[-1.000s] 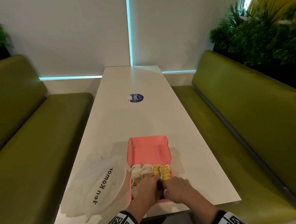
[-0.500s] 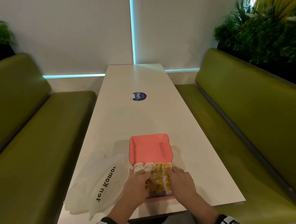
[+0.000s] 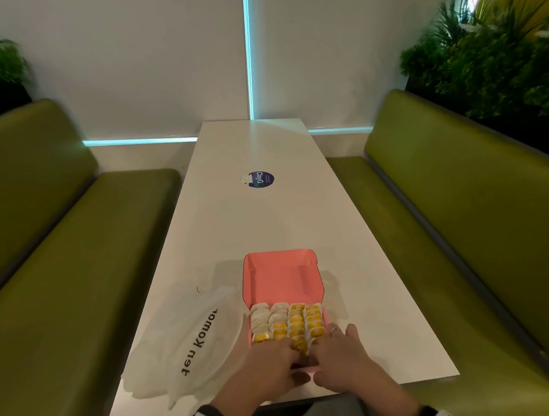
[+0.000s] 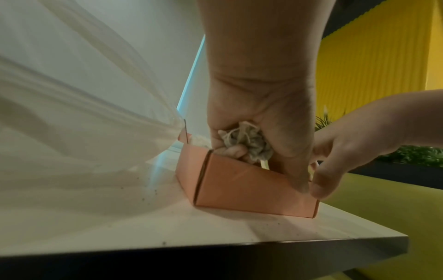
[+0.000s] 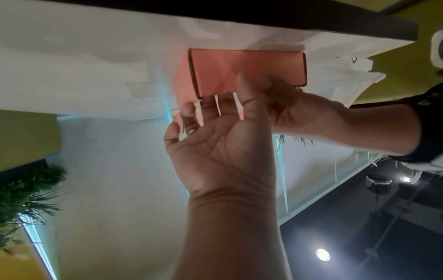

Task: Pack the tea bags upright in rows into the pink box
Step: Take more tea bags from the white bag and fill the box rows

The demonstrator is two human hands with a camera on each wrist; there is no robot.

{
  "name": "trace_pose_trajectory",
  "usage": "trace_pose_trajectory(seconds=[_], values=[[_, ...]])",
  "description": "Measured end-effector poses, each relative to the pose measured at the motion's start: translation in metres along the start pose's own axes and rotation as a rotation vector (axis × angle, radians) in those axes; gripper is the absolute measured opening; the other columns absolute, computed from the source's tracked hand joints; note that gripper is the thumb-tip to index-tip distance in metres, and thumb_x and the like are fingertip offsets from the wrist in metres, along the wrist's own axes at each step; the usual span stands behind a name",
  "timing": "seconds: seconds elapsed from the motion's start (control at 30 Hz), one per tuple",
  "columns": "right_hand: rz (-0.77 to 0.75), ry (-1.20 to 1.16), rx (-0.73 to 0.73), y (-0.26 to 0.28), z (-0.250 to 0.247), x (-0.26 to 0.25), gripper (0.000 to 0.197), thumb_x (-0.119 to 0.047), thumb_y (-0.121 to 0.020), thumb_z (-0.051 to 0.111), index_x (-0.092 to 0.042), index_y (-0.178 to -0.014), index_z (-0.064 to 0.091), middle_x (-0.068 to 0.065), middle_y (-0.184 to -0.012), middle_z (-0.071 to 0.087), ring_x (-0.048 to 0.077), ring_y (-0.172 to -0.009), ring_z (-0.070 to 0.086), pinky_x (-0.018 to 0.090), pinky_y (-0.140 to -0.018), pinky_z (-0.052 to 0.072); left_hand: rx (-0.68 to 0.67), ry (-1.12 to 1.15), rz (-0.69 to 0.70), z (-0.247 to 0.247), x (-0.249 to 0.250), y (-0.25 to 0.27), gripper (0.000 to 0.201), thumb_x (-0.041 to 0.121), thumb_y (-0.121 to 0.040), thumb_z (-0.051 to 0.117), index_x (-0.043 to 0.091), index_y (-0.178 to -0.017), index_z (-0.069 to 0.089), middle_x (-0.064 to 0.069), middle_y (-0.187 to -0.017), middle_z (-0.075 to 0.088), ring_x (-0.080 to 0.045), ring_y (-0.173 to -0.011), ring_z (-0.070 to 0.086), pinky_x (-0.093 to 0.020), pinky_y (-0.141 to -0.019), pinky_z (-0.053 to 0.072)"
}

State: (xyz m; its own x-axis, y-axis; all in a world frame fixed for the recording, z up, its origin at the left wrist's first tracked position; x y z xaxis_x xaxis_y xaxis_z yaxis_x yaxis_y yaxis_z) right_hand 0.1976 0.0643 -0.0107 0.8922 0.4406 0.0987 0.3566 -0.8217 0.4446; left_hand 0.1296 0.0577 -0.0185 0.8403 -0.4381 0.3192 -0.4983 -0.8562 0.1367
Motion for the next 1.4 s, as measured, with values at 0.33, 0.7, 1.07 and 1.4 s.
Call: trace_pose_trajectory(seconds=[0.33,0.7,1.07,1.4], values=[[0.006,0.009,-0.03,-0.001,0.003,0.0,0.033,-0.031,-0.088,0.051,-0.021,-0.119,0.055,0.007,-0.126,0.053,0.027,-0.124,0.036,0.045,-0.099,0.023,-0.053,-0.004,-0.102,-0.002,-0.009,0.002,0.035,0.042,-0.094,0.05,0.023,-0.122,0.059,0.004,-0.123,0.058,-0.019,-0.112,0.053,-0.024,-0.094,0.035],[-0.201,-0.945,0.274,0.014,-0.08,0.002,0.021,-0.03,-0.083,0.068,-0.031,-0.101,0.058,-0.013,-0.094,0.059,-0.005,-0.073,0.053,0.008,-0.067,0.042,0.364,1.28,-0.254,-0.054,-0.041,0.014,0.049,0.059,-0.083,0.027,0.031,-0.114,0.053,-0.004,-0.106,0.058,-0.013,-0.083,0.058,-0.025,-0.069,0.049],[-0.228,-1.116,0.564,0.016,-0.102,0.007,0.027,-0.01,-0.076,0.072,-0.034,-0.075,0.059,-0.009,-0.084,0.064,0.002,-0.07,0.056,0.013,-0.066,0.044,0.351,1.535,-0.288,-0.061,-0.035,0.014,0.057,0.06,-0.084,0.027,0.021,-0.113,0.056,-0.002,-0.094,0.061,-0.008,-0.063,0.054,-0.02,-0.049,0.038],[-0.232,-1.224,0.689,0.021,-0.108,0.025,0.026,0.002,-0.073,0.071,-0.019,-0.08,0.058,-0.006,-0.083,0.059,0.002,-0.069,0.057,0.015,-0.064,0.045,0.377,1.428,-0.301,-0.068,-0.042,0.022,0.013,0.018,-0.09,0.06,0.01,-0.08,0.065,-0.004,-0.072,0.066,-0.01,-0.052,0.044,-0.017,-0.043,0.029]])
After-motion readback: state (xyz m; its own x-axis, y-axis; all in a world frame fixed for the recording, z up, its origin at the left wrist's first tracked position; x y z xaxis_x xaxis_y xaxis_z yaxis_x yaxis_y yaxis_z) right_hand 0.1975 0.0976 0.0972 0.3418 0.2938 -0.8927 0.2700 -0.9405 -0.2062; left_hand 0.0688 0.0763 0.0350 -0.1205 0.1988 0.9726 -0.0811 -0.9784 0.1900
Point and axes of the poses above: each hand's wrist, its own y-axis away from the middle knuckle, its own z-axis out of the palm, x = y × z, the point moved 10 cm from there along -y, towards the middle knuckle
